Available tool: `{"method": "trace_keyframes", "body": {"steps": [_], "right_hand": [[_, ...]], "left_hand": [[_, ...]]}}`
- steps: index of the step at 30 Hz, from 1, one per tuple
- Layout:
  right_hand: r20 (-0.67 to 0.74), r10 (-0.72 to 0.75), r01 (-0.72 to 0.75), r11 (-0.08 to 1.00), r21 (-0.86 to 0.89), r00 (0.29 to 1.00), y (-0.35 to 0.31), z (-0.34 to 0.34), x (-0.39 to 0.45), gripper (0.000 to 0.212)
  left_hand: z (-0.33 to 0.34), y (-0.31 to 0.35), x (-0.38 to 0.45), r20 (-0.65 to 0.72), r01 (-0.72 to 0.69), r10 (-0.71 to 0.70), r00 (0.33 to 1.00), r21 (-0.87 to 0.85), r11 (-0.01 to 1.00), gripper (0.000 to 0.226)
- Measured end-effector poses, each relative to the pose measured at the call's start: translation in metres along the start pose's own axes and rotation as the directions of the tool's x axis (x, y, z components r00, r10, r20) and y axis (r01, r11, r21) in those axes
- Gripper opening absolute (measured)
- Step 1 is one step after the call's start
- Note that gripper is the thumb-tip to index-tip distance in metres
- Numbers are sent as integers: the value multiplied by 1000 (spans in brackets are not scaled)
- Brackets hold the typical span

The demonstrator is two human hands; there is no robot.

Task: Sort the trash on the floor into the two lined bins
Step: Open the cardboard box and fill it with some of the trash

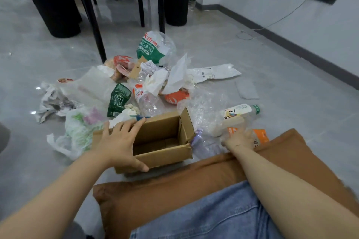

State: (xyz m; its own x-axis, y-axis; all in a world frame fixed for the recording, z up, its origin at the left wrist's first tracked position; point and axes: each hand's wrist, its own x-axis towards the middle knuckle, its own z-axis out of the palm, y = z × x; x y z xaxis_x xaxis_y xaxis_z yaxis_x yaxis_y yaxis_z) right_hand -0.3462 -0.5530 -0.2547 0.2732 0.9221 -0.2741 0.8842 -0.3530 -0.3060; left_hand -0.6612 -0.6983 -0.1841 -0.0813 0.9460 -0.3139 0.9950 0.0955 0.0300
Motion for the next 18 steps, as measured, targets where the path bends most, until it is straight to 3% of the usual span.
{"method": "trace_keyframes", "body": {"steps": [4, 7, 9, 11, 14, 16, 18], "right_hand": [[-2, -22, 22, 1000, 7, 1000, 10, 7, 14, 47], [-27, -18, 18, 1000, -10, 999, 16, 6, 16, 41], [-124, -19, 26, 998, 55, 992, 17, 2, 14, 43], [-311, -35, 106, 971, 213, 950, 13, -6, 9, 42], [-587, -46, 333, 858, 391, 808, 3, -27, -4, 33], [-644, 6, 417, 758, 502, 765, -9, -52, -13, 24], [-667, 48, 529, 568, 630, 744, -22, -81, -22, 18]], "left_hand": [[-4, -5, -7, -41, -55, 52, 998, -97, 994, 132], [-11, -2, -7, -155, -110, 79, 985, -203, 973, 126], [-13, 1, -6, -242, -159, 99, 965, -244, 957, 116], [-15, 4, -6, -293, -203, 118, 949, -282, 938, 105], [-19, 11, -9, -329, -239, 118, 937, -358, 902, 89], [-24, 16, -12, -370, -259, 103, 923, -401, 879, 78], [-32, 21, -16, -402, -270, 62, 914, -485, 832, 63]]}}
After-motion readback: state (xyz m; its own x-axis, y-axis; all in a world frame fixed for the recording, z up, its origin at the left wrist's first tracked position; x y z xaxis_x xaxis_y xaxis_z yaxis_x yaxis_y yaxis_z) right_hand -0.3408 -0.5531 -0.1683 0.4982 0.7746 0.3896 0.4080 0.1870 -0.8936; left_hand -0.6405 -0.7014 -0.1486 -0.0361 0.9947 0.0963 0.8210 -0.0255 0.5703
